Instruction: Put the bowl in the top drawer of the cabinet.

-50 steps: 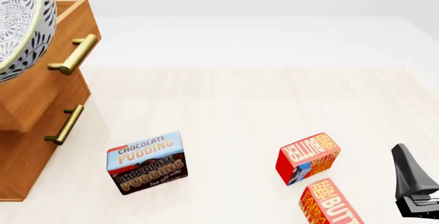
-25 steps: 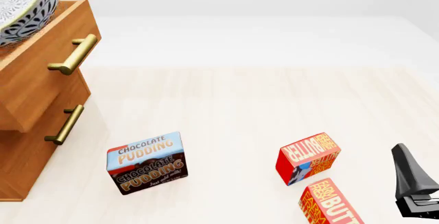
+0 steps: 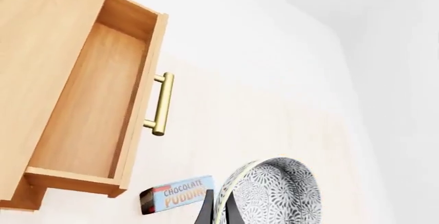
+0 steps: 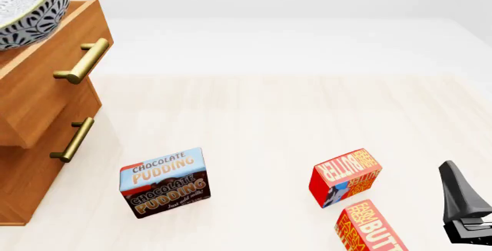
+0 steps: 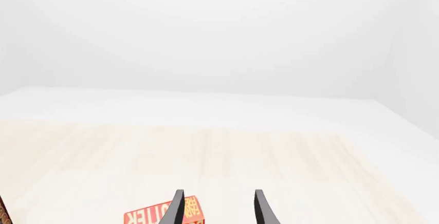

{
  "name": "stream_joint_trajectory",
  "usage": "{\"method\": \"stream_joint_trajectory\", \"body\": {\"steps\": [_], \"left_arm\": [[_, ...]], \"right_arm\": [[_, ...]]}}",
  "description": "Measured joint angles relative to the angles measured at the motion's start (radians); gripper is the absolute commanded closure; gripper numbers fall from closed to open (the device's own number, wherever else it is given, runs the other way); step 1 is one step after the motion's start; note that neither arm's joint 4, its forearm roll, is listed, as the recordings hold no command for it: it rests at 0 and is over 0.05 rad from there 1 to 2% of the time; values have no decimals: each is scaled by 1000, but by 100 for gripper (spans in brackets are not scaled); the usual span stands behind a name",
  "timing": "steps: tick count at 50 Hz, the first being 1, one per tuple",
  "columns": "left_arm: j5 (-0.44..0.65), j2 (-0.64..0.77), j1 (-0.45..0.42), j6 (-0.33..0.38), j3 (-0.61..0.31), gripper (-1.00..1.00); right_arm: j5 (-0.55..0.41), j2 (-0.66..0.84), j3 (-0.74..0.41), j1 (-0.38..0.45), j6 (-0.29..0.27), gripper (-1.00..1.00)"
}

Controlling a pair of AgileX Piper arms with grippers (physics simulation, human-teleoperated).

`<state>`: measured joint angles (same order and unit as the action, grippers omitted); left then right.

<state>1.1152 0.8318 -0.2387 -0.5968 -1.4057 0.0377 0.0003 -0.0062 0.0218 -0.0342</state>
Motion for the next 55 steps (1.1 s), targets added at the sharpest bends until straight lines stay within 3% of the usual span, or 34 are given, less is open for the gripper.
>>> {"method": "stream_joint_trajectory", "body": {"steps": [16,55], "left_arm": [[20,18,51,-69,-25,100],[46,125,383,-132,-124,100]], "right_arm": [[1,0,0,0,1,-100],[2,0,0,0,2,-100]]}}
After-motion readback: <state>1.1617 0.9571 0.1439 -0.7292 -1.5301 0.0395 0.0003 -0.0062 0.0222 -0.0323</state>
